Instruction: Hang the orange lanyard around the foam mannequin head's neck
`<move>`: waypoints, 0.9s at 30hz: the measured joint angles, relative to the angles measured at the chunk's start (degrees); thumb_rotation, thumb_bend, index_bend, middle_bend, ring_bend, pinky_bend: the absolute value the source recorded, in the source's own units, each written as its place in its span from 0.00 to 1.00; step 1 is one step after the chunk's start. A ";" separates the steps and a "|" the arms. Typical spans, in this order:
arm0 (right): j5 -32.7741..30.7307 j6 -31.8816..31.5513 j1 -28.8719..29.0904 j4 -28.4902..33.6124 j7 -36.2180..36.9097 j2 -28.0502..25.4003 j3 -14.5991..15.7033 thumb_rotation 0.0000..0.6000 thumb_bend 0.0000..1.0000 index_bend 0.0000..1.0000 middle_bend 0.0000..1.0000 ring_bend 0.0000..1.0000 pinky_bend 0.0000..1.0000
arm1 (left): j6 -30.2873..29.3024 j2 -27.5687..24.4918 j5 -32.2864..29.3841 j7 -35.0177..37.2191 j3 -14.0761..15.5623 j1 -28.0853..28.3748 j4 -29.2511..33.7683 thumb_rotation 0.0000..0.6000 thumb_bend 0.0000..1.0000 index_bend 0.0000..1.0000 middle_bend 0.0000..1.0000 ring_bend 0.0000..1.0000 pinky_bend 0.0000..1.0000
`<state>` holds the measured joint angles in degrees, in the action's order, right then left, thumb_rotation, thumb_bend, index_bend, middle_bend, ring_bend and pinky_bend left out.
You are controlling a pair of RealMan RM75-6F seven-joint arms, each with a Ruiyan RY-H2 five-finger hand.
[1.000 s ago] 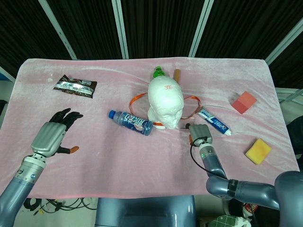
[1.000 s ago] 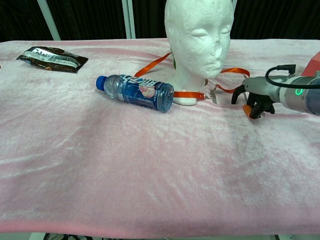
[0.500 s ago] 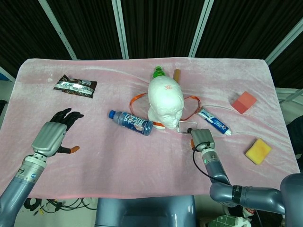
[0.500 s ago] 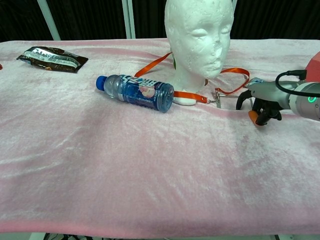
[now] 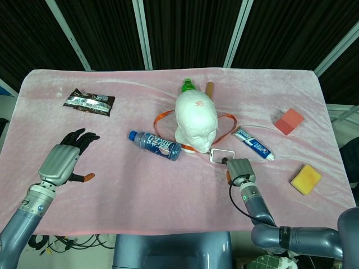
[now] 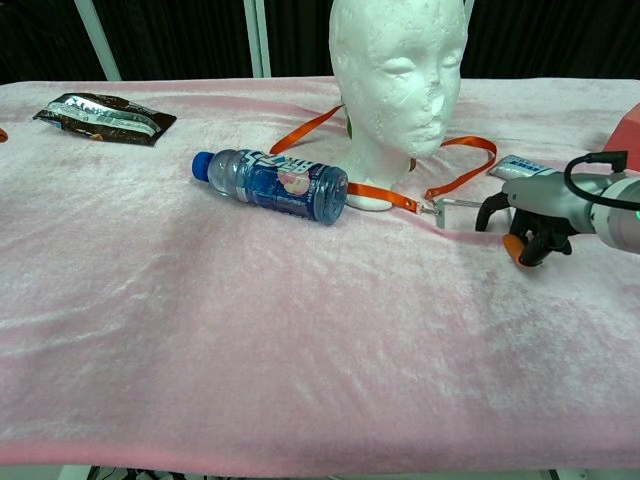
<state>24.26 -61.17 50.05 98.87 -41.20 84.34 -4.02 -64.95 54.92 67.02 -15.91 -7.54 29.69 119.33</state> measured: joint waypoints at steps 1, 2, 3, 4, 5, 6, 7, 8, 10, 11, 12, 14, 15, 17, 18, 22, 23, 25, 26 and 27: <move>0.33 -0.35 -0.08 0.39 0.01 -0.05 0.02 1.00 0.67 0.30 0.75 0.79 0.62 | 0.00 -0.01 0.07 0.02 0.01 -0.01 0.00 1.00 0.13 0.16 0.14 0.00 0.10; 0.56 -0.65 -0.15 0.74 -0.02 -0.10 0.05 1.00 0.67 0.30 0.75 0.79 0.62 | 0.00 -0.03 0.16 0.04 0.05 -0.03 -0.01 1.00 0.13 0.16 0.14 0.00 0.10; 0.71 -0.98 -0.21 1.17 -0.11 -0.17 0.08 1.00 0.67 0.30 0.75 0.79 0.62 | 0.00 -0.04 0.20 0.08 0.07 -0.05 -0.01 1.00 0.13 0.15 0.14 0.00 0.10; 0.76 -1.15 -0.24 1.47 -0.19 -0.22 0.11 1.00 0.67 0.30 0.75 0.79 0.62 | 0.01 -0.05 0.22 0.13 0.09 -0.07 0.00 1.00 0.13 0.15 0.14 0.00 0.10; 0.78 -1.33 -0.27 1.75 -0.28 -0.26 0.14 1.00 0.67 0.30 0.75 0.79 0.62 | 0.02 -0.07 0.23 0.15 0.11 -0.08 -0.04 1.00 0.13 0.15 0.14 0.00 0.10; 0.73 -1.52 -0.30 2.09 -0.44 -0.30 0.18 1.00 0.67 0.30 0.75 0.79 0.62 | 0.02 -0.08 0.23 0.15 0.11 -0.09 -0.09 1.00 0.13 0.15 0.14 0.00 0.10; 0.65 -1.64 -0.32 2.31 -0.57 -0.32 0.24 1.00 0.67 0.30 0.75 0.79 0.62 | 0.03 -0.08 0.22 0.19 0.11 -0.09 -0.13 1.00 0.13 0.15 0.14 0.00 0.10; 0.55 -1.76 -0.34 2.50 -0.70 -0.33 0.30 1.00 0.67 0.30 0.75 0.79 0.62 | 0.06 -0.07 0.17 0.26 0.10 -0.09 -0.17 1.00 0.13 0.15 0.14 0.00 0.10; 0.39 -1.96 -0.38 2.98 -0.93 -0.32 0.45 1.00 0.67 0.30 0.75 0.79 0.62 | 0.10 -0.09 0.10 0.33 0.09 -0.09 -0.26 1.00 0.13 0.15 0.14 0.00 0.10; 0.34 -2.06 -0.39 3.27 -1.02 -0.33 0.49 1.00 0.67 0.30 0.75 0.79 0.62 | 0.11 -0.10 0.07 0.36 0.07 -0.08 -0.34 1.00 0.13 0.16 0.14 0.00 0.10; 0.33 -2.25 -0.42 3.76 -1.13 -0.34 0.54 1.00 0.67 0.30 0.75 0.79 0.62 | 0.13 -0.11 0.06 0.40 0.06 -0.07 -0.39 1.00 0.13 0.16 0.14 0.00 0.10; 0.42 -2.75 -0.43 4.71 -1.40 -0.34 0.61 1.00 0.67 0.30 0.75 0.79 0.62 | 0.16 -0.08 0.07 0.52 0.03 -0.06 -0.51 1.00 0.13 0.16 0.14 0.00 0.10; 0.56 -3.18 -0.43 5.36 -1.63 -0.31 0.66 1.00 0.67 0.30 0.75 0.79 0.62 | 0.16 -0.06 0.08 0.58 0.03 -0.07 -0.57 1.00 0.13 0.16 0.14 0.00 0.10; 0.76 -3.80 -0.44 6.31 -2.04 -0.22 0.78 1.00 0.67 0.30 0.75 0.79 0.62 | 0.30 -0.05 0.09 0.65 0.10 -0.07 -0.68 1.00 0.13 0.16 0.14 0.00 0.10; 0.86 -4.23 -0.45 6.92 -2.36 -0.14 0.90 1.00 0.67 0.30 0.75 0.79 0.62 | 0.31 -0.08 0.10 0.68 0.12 -0.08 -0.70 1.00 0.13 0.16 0.14 0.00 0.10; 1.08 -5.26 -0.49 8.62 -3.22 0.17 1.31 1.00 0.67 0.31 0.75 0.79 0.62 | 0.24 -0.20 0.18 0.84 0.13 -0.17 -0.76 1.00 0.13 0.15 0.14 0.00 0.10; 1.16 -5.50 -0.51 8.95 -3.34 0.28 1.36 1.00 0.67 0.31 0.75 0.79 0.62 | 0.22 -0.23 0.19 0.91 0.13 -0.20 -0.79 1.00 0.13 0.15 0.14 0.00 0.10; 1.43 -6.14 -0.55 9.62 -3.77 0.58 1.55 1.00 0.67 0.31 0.76 0.80 0.63 | 0.29 -0.31 0.22 1.03 0.17 -0.23 -0.82 1.00 0.13 0.15 0.14 0.00 0.10; 1.53 -6.41 -0.56 9.89 -3.97 0.70 1.62 1.00 0.67 0.31 0.76 0.80 0.63 | 0.35 -0.36 0.29 1.13 0.21 -0.26 -0.83 1.00 0.13 0.15 0.14 0.00 0.10; 1.65 -6.81 -0.59 10.17 -4.18 0.84 1.70 1.00 0.67 0.31 0.76 0.80 0.63 | 0.38 -0.39 0.35 1.19 0.23 -0.28 -0.85 1.00 0.13 0.16 0.14 0.00 0.10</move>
<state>25.91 -67.98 49.46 109.04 -45.38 85.18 -2.32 -64.57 54.53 67.37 -14.72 -7.30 29.42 118.48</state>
